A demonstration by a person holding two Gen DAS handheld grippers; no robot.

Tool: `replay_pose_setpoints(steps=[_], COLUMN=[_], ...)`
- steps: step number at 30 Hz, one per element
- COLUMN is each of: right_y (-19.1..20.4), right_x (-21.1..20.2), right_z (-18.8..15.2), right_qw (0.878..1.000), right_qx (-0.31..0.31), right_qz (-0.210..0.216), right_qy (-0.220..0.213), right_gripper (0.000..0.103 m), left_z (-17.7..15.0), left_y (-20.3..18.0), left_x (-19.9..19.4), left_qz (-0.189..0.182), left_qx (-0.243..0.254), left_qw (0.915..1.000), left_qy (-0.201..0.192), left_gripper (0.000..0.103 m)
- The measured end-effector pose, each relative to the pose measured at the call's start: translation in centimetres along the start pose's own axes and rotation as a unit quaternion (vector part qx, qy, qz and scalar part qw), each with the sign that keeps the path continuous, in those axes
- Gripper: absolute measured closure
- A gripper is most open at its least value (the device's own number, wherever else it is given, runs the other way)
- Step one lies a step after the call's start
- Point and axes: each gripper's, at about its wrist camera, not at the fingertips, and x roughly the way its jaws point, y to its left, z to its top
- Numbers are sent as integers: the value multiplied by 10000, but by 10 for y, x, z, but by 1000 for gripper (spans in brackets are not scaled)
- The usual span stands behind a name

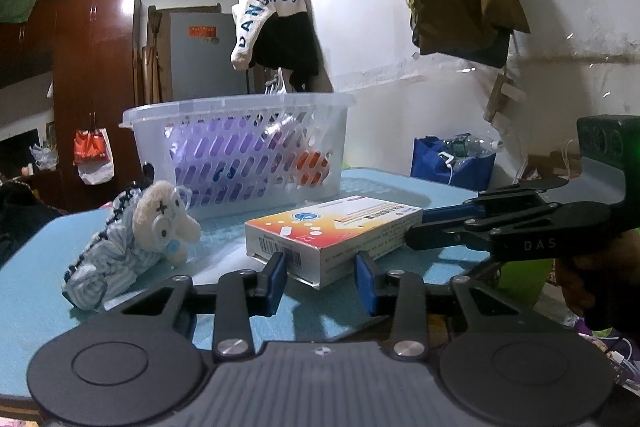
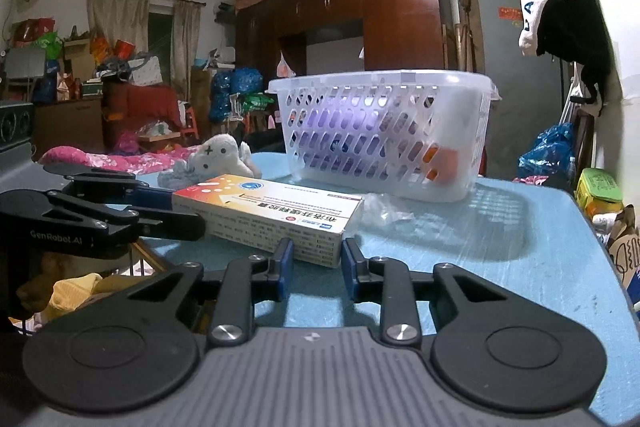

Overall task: Organize objects
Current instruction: 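Grasp the white-and-orange medicine box with both grippers, then lift the medicine box over the basket and release it inside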

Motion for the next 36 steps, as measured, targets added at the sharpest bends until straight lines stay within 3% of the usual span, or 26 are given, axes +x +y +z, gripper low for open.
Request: replay_pose_setpoints(steps=[6, 16, 23, 30, 33, 35, 36], right_y=[7, 3, -23, -56, -68, -69, -66], right_x=[-7, 4, 59, 106, 125, 131, 130], right_z=[18, 111, 168, 173, 170, 166, 166], right_qw=[9997, 9948, 9945, 9954, 9949, 9942, 9934], right_qx=[-153, -681, -631, -254, 56, 108, 104], right_qz=[-68, -288, -586, -925, -996, -1011, -1079], right_qy=[-170, -706, -590, -83, 179, 354, 379], right_gripper=[75, 75, 75, 75, 75, 72, 68], left_z=[15, 94, 153, 174, 179, 181, 183], left_y=[1, 31, 80, 116, 117, 117, 118], left_x=[-11, -4, 65, 158, 179, 179, 176], left_qz=[23, 96, -68, -285, -79, 276, 400], left_qx=[149, 394, 369, -7, -28, -88, -127], left_qw=[9995, 9955, 9984, 9979, 9964, 9968, 9969], left_qy=[-266, -856, -417, 586, 842, 744, 660], left_gripper=[62, 62, 62, 62, 61, 60, 52])
